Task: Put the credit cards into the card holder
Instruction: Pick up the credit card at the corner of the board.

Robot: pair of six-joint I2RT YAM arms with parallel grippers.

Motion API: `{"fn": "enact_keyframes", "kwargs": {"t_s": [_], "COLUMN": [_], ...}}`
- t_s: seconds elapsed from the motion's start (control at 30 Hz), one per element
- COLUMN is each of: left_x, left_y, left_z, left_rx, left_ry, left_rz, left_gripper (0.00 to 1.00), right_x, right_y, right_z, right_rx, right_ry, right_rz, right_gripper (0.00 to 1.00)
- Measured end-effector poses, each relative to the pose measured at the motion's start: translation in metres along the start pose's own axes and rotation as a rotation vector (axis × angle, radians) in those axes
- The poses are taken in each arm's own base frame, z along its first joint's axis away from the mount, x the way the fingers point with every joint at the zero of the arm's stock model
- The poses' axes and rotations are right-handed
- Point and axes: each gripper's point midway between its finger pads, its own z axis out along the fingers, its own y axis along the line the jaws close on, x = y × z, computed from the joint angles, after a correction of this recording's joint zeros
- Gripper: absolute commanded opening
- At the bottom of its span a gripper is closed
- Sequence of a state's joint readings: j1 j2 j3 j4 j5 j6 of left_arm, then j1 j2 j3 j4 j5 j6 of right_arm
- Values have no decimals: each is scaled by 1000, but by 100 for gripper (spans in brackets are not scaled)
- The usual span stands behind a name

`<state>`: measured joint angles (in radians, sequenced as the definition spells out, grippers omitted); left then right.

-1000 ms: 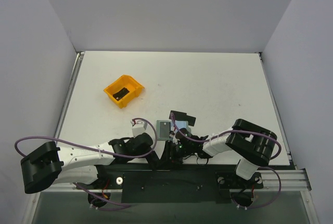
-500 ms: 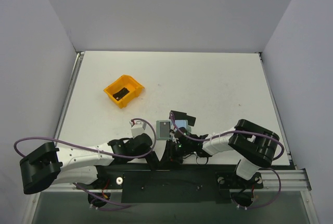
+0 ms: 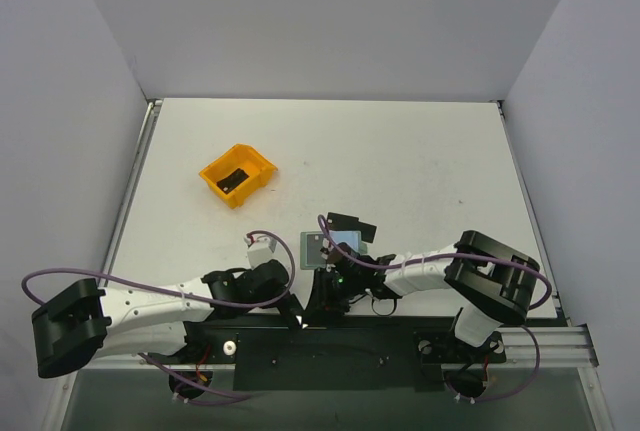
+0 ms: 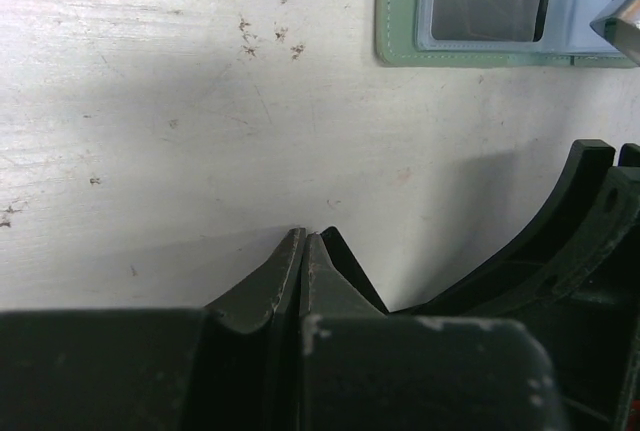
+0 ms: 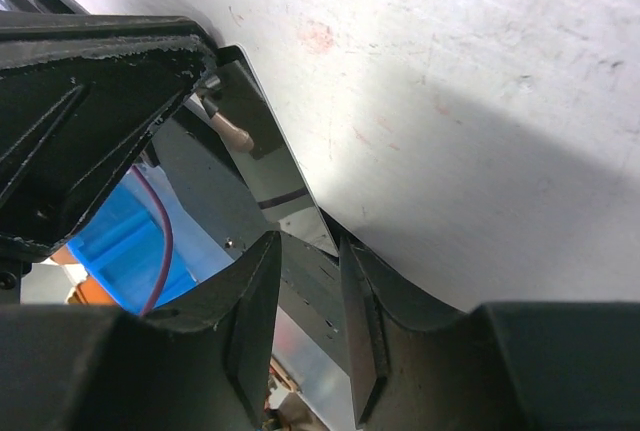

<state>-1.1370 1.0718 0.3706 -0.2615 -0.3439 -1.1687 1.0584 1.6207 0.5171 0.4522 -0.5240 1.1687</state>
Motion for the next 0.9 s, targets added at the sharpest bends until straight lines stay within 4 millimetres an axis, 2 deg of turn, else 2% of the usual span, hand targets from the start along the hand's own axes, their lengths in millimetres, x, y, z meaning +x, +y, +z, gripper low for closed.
{"fn": "enact_keyframes", "kwargs": {"t_s": [0.47,0.6,0.8,0.9], "left_x": [2,2,2,1], "left_y": [3,3,3,4], "left_z": [-2,-2,-2,-2], "left_rx": [-8,-9,-8,-7], "left_ry": [4,4,1,-5], "left_rz": [-23,-32,-54,-58], "left_gripper": [0,0,0,0], "right_x": [8,10,7,7], "right_y": [3,2,-2,1], "right_z": [9,10,11,10], "right_rx": [59,61,74,61], "right_ry": [50,66,54,49], "right_rz": [-46,-51,-70,-81], "right_gripper": [28,21,1,0]}}
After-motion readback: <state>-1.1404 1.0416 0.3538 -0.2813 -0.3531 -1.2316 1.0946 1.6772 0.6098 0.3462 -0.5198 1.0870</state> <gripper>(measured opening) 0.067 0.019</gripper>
